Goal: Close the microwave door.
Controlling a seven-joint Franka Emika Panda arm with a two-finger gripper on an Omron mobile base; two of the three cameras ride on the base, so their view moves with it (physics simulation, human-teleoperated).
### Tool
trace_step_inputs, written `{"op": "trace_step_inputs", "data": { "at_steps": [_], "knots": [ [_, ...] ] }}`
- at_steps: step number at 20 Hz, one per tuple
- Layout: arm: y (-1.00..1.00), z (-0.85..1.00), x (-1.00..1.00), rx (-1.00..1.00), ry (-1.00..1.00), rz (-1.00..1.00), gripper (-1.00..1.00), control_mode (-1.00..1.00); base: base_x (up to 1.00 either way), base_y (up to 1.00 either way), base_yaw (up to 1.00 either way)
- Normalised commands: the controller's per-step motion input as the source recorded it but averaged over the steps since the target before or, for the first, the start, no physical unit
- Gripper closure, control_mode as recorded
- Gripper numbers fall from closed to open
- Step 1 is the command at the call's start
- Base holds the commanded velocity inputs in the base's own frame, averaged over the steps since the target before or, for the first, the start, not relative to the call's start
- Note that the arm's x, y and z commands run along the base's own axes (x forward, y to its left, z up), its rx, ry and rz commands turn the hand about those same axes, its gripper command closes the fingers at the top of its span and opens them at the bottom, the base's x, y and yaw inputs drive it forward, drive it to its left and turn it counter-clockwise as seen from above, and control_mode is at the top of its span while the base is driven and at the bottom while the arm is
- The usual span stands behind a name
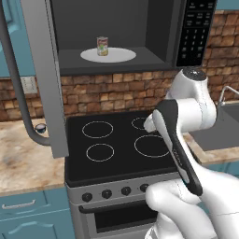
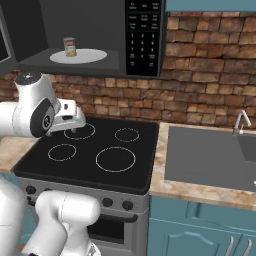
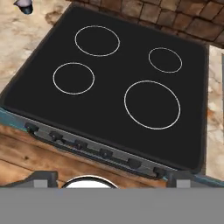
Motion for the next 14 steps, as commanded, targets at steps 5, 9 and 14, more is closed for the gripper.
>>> {"op": "trace_step_inputs", "data": {
  "at_steps": [5, 9, 14],
  "knots": [
    [0.46, 0.12, -0.23, -0.04, -0.23, 0.0, -1.0, -1.0, 0.0, 0.0, 0.0],
    [0.31, 0.26, -0.13, -0.03, -0.2, -0.02, -1.0, -1.0, 0.0, 0.0, 0.0],
    [0.27, 0.29, -0.12, -0.01, -0.21, -0.08, -1.0, -1.0, 0.0, 0.0, 0.0]
  ]
}}
